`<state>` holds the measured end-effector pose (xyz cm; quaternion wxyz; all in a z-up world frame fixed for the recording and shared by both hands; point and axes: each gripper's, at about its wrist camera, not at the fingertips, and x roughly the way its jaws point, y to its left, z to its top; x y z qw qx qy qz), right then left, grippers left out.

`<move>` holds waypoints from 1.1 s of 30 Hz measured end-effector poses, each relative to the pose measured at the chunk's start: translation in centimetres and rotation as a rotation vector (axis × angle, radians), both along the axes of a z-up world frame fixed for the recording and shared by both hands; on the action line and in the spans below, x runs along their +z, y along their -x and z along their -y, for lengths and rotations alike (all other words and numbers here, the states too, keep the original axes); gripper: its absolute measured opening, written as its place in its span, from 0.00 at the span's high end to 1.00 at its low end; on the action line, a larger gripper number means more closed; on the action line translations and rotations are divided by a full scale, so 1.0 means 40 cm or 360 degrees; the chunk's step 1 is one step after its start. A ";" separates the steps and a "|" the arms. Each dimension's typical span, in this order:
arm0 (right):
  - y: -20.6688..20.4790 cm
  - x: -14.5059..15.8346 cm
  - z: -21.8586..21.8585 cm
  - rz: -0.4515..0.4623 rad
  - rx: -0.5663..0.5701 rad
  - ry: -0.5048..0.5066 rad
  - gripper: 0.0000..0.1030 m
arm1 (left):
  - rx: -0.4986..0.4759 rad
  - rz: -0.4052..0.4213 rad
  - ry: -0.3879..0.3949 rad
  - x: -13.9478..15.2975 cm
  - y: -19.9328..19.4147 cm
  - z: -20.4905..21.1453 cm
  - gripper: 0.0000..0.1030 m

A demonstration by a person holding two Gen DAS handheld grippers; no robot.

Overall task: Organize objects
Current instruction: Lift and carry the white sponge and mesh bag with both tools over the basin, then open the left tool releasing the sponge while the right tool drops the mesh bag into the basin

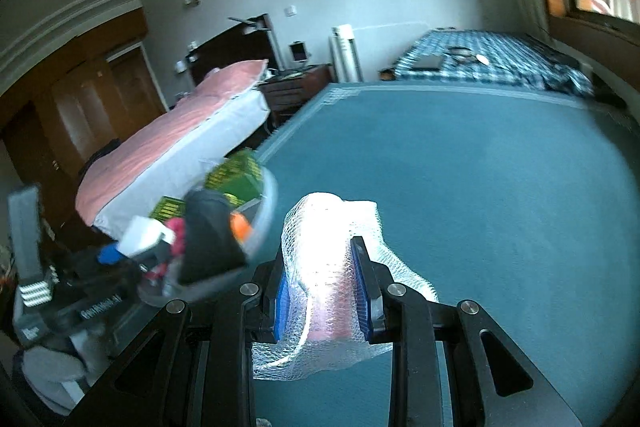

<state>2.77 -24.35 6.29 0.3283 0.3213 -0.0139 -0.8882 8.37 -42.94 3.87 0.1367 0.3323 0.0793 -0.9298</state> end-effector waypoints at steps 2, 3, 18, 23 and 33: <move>-0.004 0.014 0.033 -0.0016 0.0038 0.0004 0.73 | -0.0006 0.0009 -0.0038 -0.010 0.000 0.014 0.40; -0.006 0.020 0.050 -0.0024 0.0057 0.0004 0.73 | -0.0010 0.0009 -0.0056 -0.016 -0.002 0.020 0.40; -0.017 0.103 0.271 -0.0111 0.0332 0.0042 0.73 | -0.0104 -0.0036 -0.0177 -0.049 -0.016 0.068 0.28; -0.011 0.112 0.361 -0.0088 0.0473 0.0054 0.72 | -0.0112 -0.0076 -0.0165 -0.035 -0.035 0.071 0.28; 0.020 0.047 0.464 0.0048 0.0596 -0.0014 0.62 | -0.0058 -0.0133 -0.0134 -0.013 -0.088 0.092 0.21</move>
